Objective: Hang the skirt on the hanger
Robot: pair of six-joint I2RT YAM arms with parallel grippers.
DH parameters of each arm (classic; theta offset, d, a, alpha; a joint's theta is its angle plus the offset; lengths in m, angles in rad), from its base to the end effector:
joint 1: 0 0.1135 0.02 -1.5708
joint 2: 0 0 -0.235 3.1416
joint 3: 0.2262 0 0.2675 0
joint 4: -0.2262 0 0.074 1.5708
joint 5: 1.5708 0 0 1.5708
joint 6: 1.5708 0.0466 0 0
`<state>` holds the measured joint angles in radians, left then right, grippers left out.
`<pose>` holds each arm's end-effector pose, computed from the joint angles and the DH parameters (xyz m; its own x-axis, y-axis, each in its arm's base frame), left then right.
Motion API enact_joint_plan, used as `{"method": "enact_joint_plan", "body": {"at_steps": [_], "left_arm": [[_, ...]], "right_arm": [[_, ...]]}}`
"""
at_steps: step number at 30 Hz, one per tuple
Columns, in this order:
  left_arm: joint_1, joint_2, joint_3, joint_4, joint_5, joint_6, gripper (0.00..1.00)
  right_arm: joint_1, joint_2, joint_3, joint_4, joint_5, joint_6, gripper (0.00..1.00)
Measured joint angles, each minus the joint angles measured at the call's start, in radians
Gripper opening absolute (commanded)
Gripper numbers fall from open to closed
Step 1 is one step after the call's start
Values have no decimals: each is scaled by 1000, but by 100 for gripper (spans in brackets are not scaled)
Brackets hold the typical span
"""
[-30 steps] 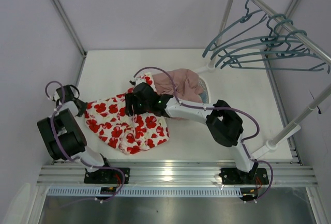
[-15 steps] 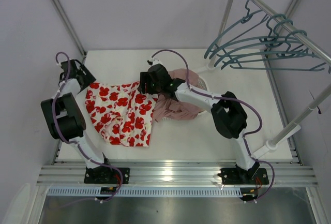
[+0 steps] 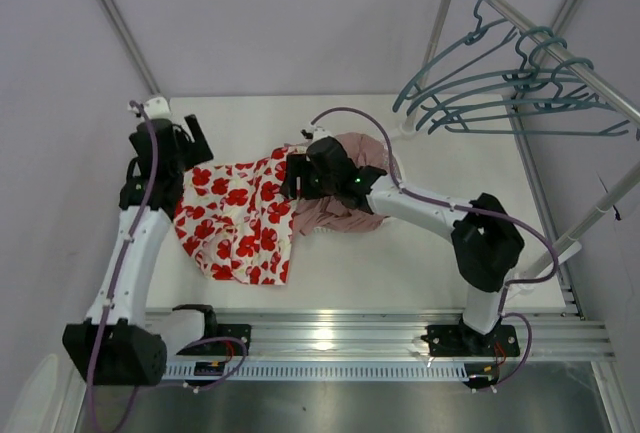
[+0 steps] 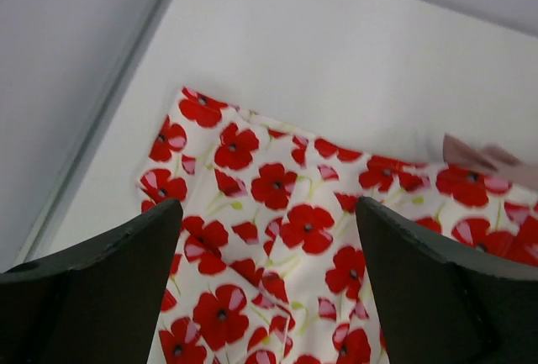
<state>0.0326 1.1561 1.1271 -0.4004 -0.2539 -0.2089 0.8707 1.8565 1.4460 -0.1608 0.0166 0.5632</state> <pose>0.2954 0.0213 0.3314 -0.3532 -0.2124 -0.9111 -0.3404 0.9363 -0.0863 0.2909 0.3441 0.2247 -0.6980 0.0000 -0.7161 -0.4530 0.7745 0.4415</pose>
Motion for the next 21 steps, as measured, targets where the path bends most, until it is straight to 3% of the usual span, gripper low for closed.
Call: {"method": "enact_joint_plan", "body": {"at_steps": [4, 9, 21], "left_arm": [[-134, -101, -117, -66, -68, -30, 86], [-275, -44, -223, -191, -211, -123, 84], [-341, 125, -321, -245, -369, -302, 79]], "right_arm": [[0, -124, -102, 2, -1, 13, 72], [0, -247, -228, 8, 3, 39, 72], [-8, -471, -412, -18, 56, 66, 74]]}}
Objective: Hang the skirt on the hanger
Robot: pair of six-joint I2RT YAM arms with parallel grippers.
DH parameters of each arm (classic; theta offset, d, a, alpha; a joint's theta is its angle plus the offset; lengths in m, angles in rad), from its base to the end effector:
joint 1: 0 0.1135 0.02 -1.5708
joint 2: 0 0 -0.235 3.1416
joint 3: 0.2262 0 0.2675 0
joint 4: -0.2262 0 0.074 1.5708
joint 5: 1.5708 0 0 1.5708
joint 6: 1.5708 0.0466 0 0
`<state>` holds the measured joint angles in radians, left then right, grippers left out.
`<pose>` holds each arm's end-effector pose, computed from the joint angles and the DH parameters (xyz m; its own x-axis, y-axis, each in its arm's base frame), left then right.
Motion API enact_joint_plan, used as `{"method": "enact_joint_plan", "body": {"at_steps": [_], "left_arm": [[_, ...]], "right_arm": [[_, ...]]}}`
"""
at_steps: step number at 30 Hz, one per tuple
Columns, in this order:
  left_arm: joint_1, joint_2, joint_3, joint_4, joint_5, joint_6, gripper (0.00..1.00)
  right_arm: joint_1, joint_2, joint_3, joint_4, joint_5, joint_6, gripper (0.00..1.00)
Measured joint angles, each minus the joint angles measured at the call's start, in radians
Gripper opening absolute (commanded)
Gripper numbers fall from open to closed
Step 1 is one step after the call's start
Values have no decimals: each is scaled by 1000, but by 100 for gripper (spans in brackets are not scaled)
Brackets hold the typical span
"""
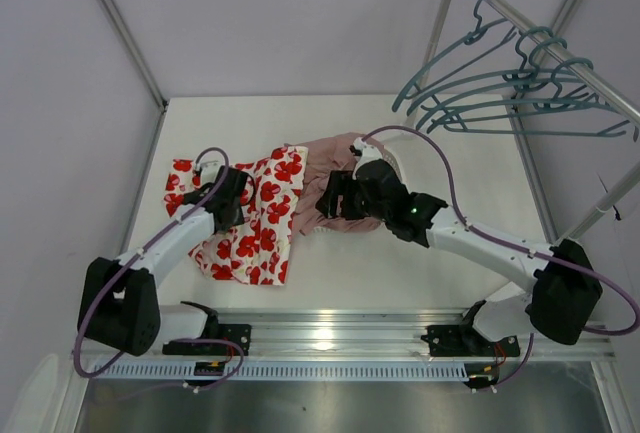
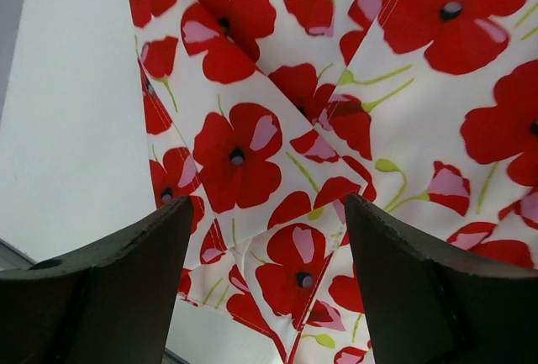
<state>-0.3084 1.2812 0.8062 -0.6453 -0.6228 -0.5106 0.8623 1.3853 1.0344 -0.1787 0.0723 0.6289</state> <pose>0.2568 -0.0533 0.1722 -0.7506 -0.1775 -0.6365 -0.4152 0.8760 0.2453 0.2277 0.2606 0.2503 -0.6875 0.0994 -0.7194 -0.3863 0.7888 0.4782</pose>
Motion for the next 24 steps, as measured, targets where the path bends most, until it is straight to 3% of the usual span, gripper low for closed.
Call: {"method": "enact_joint_plan", "body": {"at_steps": [9, 15, 19, 20, 23, 24], "left_arm": [[-5, 63, -53, 77, -13, -43, 75], [-5, 149, -51, 100, -50, -93, 59], [-5, 156, -51, 105, -69, -121, 32], [-5, 154, -51, 105, -73, -127, 19], [3, 128, -52, 101, -79, -148, 0], [10, 111, -53, 99, -80, -153, 0]], "right_arm": [[-15, -56, -23, -15, 18, 0, 74], [-15, -73, -30, -32, 27, -2, 74], [-15, -95, -40, -41, 37, -4, 74], [-16, -98, -40, -41, 37, -5, 74], [-16, -100, -40, -40, 37, -5, 74], [-16, -100, -40, -41, 37, -5, 74]]}}
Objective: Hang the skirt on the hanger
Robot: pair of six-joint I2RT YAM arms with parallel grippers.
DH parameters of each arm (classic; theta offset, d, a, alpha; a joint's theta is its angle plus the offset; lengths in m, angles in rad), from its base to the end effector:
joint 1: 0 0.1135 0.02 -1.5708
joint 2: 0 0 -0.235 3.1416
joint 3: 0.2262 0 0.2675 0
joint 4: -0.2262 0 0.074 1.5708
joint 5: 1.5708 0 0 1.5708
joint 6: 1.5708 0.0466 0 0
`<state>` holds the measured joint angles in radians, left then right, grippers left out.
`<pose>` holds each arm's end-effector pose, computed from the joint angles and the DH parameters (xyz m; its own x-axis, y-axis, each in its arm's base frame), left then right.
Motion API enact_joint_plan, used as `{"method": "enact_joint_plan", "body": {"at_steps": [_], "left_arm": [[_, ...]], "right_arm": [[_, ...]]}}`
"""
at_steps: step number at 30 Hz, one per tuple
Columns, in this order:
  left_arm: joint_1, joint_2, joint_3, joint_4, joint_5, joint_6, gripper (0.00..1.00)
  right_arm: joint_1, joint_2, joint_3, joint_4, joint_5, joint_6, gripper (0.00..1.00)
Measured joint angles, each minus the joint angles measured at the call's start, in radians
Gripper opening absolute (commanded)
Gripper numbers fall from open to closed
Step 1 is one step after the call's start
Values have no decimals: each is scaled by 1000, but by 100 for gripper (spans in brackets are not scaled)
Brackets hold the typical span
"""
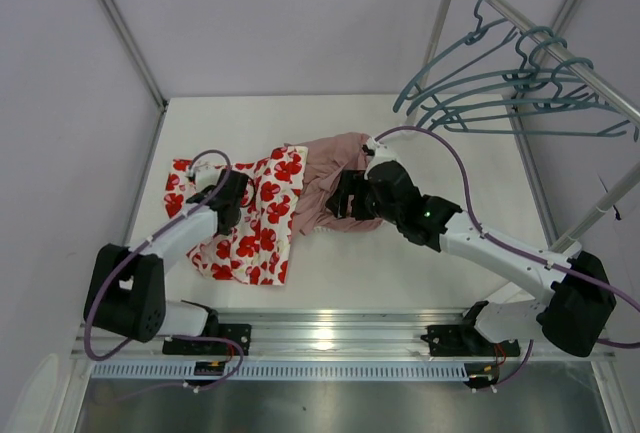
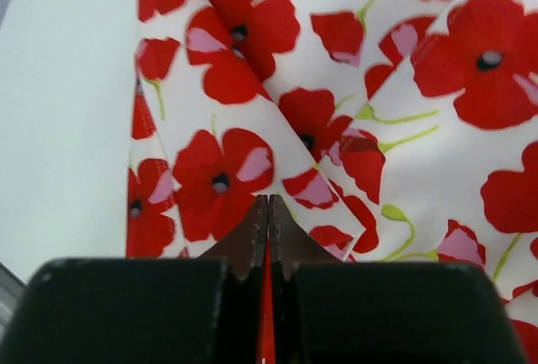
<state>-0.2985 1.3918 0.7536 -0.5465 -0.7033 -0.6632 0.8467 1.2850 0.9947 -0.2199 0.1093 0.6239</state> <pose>0.2617 -0.0490 0.1361 -0.6925 -0.2782 -0.6656 -0.5518 0.7986 0.2403 0.2196 0.2406 0.2631 -0.6607 0.1295 -0.7394 -0.3642 0.8060 0.4666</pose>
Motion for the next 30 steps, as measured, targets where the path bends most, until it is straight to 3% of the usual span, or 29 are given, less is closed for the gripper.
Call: {"method": "enact_joint_plan", "body": {"at_steps": [5, 6, 8, 10, 11, 17, 22, 30], "left_arm": [[100, -141, -28, -2, 4, 0, 1], [124, -174, -40, 5, 10, 5, 5], [154, -225, -61, 5, 24, 20, 47], [161, -259, -71, 5, 61, 55, 81], [161, -263, -71, 6, 81, 72, 84], [111, -254, -68, 8, 187, 153, 87], [22, -168, -18, -15, 182, 222, 86], [17, -39, 8, -39, 174, 272, 81]], "right_arm": [[0, 0, -2, 1, -1, -2, 74], [0, 0, -5, 1, -1, -3, 74], [0, 0, -10, 1, -5, -4, 74], [0, 0, -15, 0, -10, -4, 74], [0, 0, -16, 0, -12, -4, 74], [-2, 0, -16, 2, -19, -3, 74], [-3, 0, -20, 2, -21, -3, 74], [-3, 0, -22, 1, -20, -3, 74]]}}
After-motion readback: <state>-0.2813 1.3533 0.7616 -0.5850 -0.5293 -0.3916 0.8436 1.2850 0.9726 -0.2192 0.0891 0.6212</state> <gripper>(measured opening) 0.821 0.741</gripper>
